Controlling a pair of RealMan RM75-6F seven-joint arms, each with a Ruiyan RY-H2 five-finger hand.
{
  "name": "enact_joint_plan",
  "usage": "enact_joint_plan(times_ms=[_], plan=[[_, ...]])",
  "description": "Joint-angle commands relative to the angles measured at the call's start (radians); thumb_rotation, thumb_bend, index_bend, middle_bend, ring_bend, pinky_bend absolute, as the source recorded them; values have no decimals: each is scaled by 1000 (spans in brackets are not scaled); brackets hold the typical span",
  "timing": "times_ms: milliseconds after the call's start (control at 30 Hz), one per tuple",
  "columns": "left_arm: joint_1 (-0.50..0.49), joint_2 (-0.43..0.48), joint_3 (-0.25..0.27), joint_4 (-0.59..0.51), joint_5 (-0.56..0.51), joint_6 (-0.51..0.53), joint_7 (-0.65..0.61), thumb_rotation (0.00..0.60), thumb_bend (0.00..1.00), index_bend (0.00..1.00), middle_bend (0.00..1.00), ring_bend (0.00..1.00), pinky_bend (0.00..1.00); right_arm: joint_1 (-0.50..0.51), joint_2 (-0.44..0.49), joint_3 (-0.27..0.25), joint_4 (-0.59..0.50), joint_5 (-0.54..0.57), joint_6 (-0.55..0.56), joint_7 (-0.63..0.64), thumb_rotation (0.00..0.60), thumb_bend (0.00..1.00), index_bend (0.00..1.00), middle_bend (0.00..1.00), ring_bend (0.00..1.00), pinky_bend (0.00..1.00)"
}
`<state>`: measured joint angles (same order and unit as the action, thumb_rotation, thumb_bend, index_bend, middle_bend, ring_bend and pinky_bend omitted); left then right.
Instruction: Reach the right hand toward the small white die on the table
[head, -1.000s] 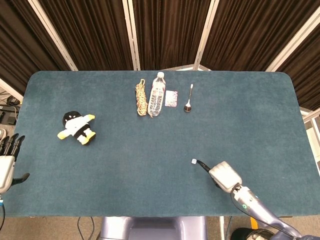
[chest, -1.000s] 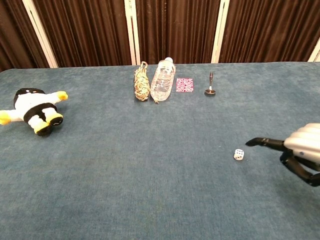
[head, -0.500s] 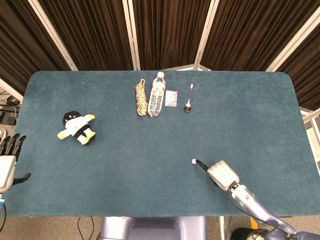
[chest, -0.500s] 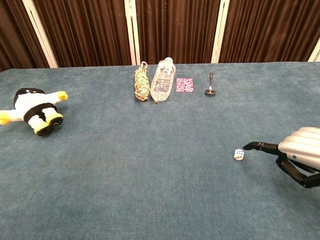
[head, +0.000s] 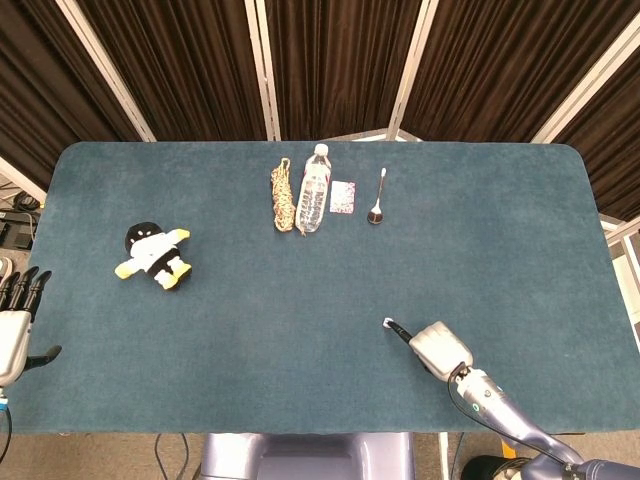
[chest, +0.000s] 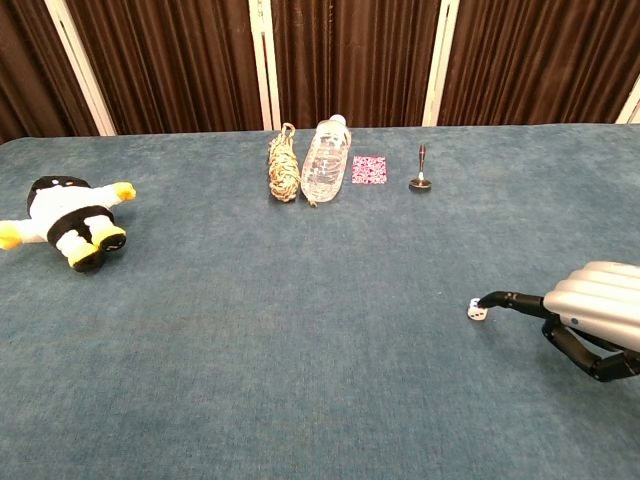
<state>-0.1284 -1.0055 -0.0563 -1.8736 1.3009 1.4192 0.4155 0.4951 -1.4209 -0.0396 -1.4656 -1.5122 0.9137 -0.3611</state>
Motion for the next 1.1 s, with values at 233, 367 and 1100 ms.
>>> enact_joint_plan(times_ms=[233, 367, 1100], plan=[[-2, -1, 2, 0, -2, -1, 2, 600, 0, 0, 0, 0, 0, 3, -4, 7, 29, 47, -14, -11, 600, 883, 0, 696, 725, 1000], [-4, -4, 2, 0, -4, -1, 8, 600, 0, 0, 0, 0, 0, 3, 2, 12, 40, 69, -17, -9, 600, 885, 0, 696, 725, 1000], [8, 20, 17, -19, 42, 21, -35, 600, 0, 0, 0, 0, 0, -117, 246, 30, -169, -100, 369, 158, 600, 581, 0, 556, 619, 754]])
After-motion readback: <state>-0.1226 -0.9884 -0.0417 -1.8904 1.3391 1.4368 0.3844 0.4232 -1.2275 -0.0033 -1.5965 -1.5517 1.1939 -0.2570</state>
